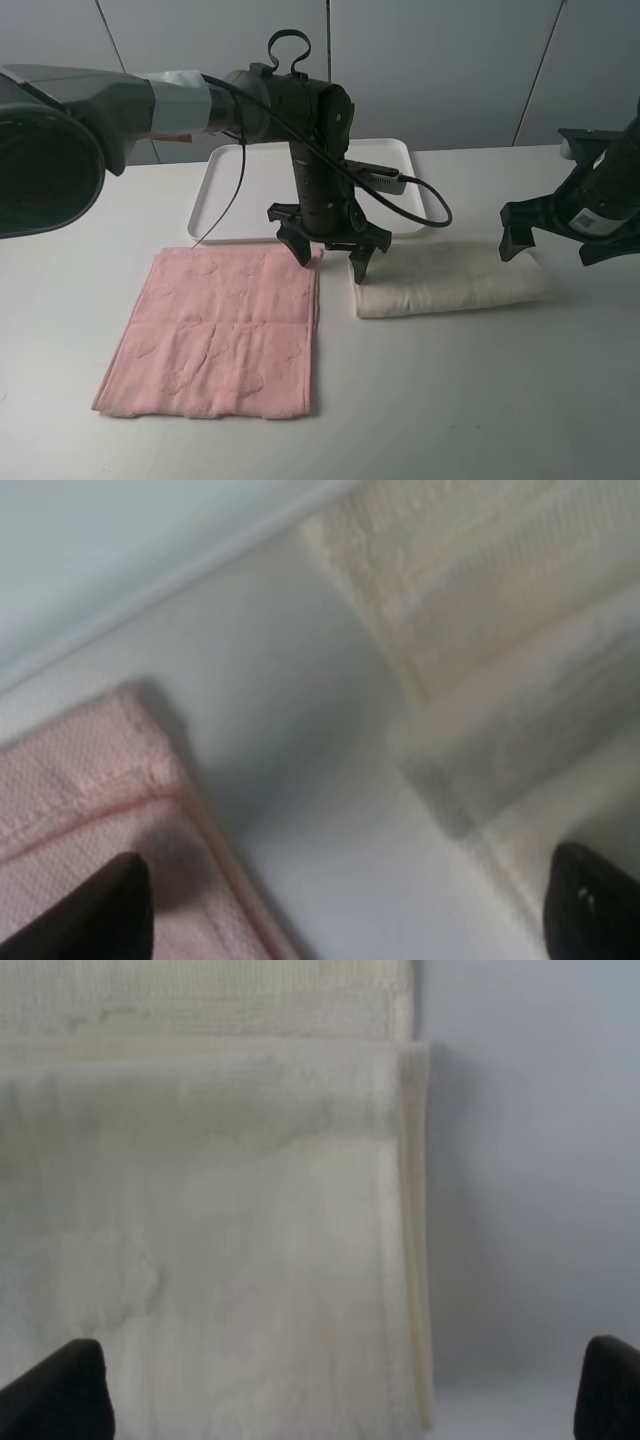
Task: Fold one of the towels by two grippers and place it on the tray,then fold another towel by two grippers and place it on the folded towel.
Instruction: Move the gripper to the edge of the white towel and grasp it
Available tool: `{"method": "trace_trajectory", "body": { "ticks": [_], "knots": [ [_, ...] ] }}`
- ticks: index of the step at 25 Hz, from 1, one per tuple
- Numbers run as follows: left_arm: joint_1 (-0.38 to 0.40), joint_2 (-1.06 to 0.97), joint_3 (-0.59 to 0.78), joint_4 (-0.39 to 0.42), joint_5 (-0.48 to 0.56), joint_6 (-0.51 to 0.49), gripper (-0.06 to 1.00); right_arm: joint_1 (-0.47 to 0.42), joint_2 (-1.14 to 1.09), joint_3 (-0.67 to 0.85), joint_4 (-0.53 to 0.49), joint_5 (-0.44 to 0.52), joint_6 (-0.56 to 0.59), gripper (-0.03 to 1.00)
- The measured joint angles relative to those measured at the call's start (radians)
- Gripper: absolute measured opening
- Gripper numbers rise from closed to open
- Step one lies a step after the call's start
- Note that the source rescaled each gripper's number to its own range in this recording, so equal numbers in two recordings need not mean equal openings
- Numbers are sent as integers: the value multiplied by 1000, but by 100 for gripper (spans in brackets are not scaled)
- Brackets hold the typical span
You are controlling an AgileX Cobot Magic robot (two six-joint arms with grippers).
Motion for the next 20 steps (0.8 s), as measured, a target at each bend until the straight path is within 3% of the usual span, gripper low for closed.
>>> {"method": "trace_trajectory", "body": {
  "ticks": [6,20],
  "knots": [
    [-6,0,0,54,-2,-27,100,0,9,0,0,-6,0,100],
    [-16,5,0,96,-41,-53,100,0,69,0,-4,-13,0,100]
  ]
}}
